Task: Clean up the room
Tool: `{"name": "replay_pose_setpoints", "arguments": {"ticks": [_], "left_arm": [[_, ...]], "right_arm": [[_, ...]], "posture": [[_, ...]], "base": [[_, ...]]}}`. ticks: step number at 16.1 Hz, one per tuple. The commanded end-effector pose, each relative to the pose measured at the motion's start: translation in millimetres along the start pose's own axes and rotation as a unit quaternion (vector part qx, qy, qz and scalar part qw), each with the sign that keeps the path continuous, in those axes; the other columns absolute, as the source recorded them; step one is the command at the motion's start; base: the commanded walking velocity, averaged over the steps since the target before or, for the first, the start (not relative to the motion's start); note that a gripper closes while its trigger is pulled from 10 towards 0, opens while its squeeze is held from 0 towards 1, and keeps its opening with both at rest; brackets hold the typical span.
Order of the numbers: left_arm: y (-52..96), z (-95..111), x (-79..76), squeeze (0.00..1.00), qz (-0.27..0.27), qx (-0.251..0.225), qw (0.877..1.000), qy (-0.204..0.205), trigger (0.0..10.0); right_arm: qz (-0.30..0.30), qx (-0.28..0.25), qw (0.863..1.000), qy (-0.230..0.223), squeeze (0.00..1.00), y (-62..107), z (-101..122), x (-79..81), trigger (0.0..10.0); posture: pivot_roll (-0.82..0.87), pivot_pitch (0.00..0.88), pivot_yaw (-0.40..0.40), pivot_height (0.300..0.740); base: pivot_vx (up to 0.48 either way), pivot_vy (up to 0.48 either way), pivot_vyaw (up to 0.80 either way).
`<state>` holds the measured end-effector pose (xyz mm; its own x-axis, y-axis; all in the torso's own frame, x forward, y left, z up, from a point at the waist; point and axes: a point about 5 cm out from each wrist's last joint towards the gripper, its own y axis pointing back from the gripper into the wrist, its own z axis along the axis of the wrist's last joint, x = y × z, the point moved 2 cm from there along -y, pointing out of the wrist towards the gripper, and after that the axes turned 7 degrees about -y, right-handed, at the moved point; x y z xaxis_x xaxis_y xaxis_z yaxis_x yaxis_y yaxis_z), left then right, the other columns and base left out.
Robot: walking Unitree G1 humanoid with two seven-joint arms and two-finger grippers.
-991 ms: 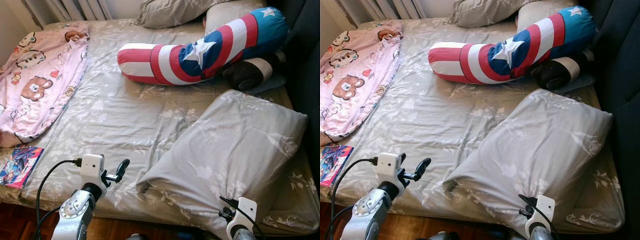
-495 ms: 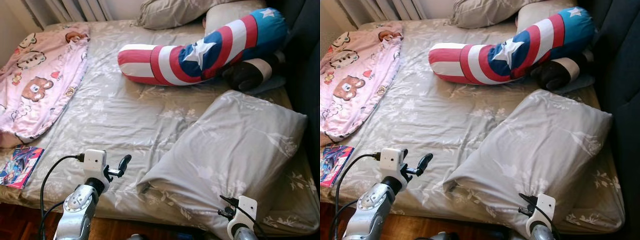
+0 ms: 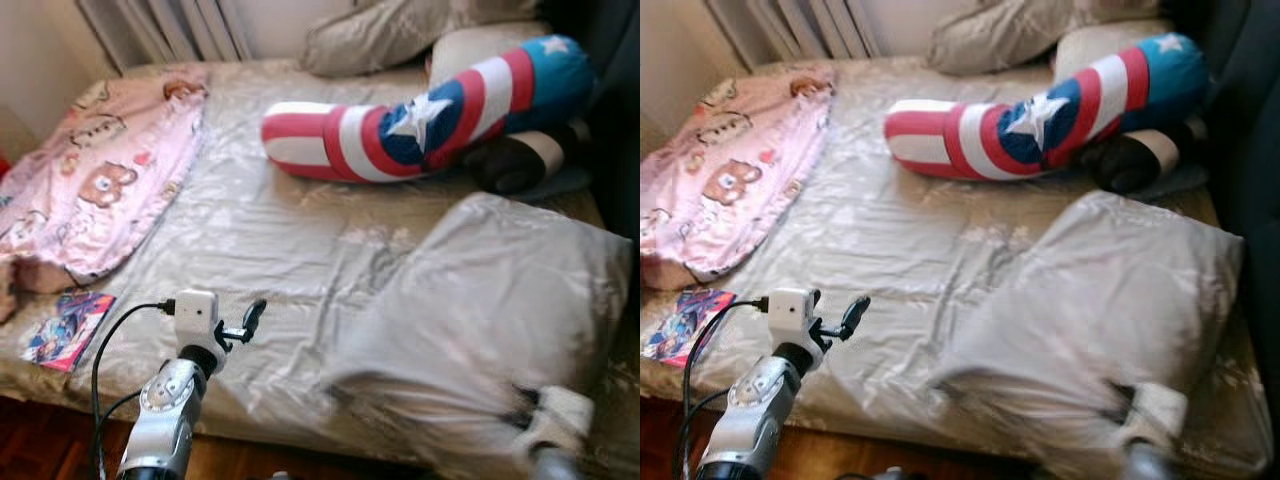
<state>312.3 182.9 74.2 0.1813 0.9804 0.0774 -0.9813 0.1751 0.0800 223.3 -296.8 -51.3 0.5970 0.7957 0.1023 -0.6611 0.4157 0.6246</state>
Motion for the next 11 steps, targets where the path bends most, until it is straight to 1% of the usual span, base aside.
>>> {"name": "replay_pose_setpoints", "arguments": {"ticks": [1, 3, 4, 5, 7, 8, 9, 10, 11], "left_arm": [[1.4, -5.4, 5.9, 0.0, 0.012, 0.009, 1.0, 0.0, 10.0], [-2.3, -3.8, 8.7, 0.0, 0.012, 0.004, 1.0, -0.003, 10.0], [-2.8, -3.3, 10.8, 0.0, 0.014, 0.003, 1.0, -0.003, 10.0], [-2.7, -4.3, 14.9, 0.0, 0.021, 0.003, 1.0, -0.005, 10.0], [-3.3, -7.3, 13.9, 0.0, 0.02, 0.003, 1.0, -0.007, 10.0], [-3.1, -8.1, 13.0, 0.0, 0.019, 0.004, 1.0, -0.007, 10.0], [-3.3, -11.1, 9.7, 0.0, 0.012, 0.006, 1.0, -0.008, 10.0], [-3.4, -11.9, 8.9, 0.0, 0.011, 0.007, 1.0, -0.008, 10.0], [-3.8, -12.5, 8.7, 0.0, 0.01, 0.007, 1.0, -0.009, 10.0]], "right_arm": [[-0.069, -0.072, 0.995, -0.022, 0.0, -1.0, 39.7, -36.2, 0.0], [-0.128, -0.128, 0.983, -0.018, 0.0, 5.1, 80.4, -77.2, 0.0], [-0.141, -0.138, 0.98, -0.018, 0.0, 7.3, 87.1, -85.3, 0.0], [-0.207, -0.166, 0.964, -0.018, 0.0, 19.5, 107.6, -121.6, 0.0], [-0.25, -0.191, 0.949, -0.014, 0.0, 30.0, 122.5, -142.9, 0.0], [-0.246, -0.189, 0.951, -0.015, 0.0, 29.5, 122.2, -142.7, 0.0], [-0.221, -0.16, 0.962, -0.003, 0.0, 22.6, 110.6, -131.1, 10.0], [-0.207, -0.147, 0.967, 0.003, 0.0, 19.1, 103.4, -123.4, 10.0], [-0.191, -0.133, 0.973, 0.002, 0.0, 14.9, 91.5, -111.6, 10.0]], "posture": [[-0.02, 0.078, 0.073, 0.705], [-0.04, 0.055, 0.062, 0.705], [-0.04, 0.054, 0.062, 0.705], [-0.04, 0.051, 0.062, 0.705], [-0.05, 0.047, 0.066, 0.705], [-0.06, 0.045, 0.067, 0.705], [-0.06, 0.044, 0.068, 0.705], [-0.05, 0.044, 0.069, 0.705], [-0.05, 0.044, 0.069, 0.705]], "base": [[0.0, 0.0, 0.0], [0.0, 0.0, 0.0], [0.0, 0.0, 0.0], [0.0, 0.0, 0.0], [0.0, 0.0, 0.0], [0.0, 0.0, 0.0], [0.0, 0.0, 0.0], [0.0, 0.0, 0.0], [0.0, 0.0, 0.0]]}}
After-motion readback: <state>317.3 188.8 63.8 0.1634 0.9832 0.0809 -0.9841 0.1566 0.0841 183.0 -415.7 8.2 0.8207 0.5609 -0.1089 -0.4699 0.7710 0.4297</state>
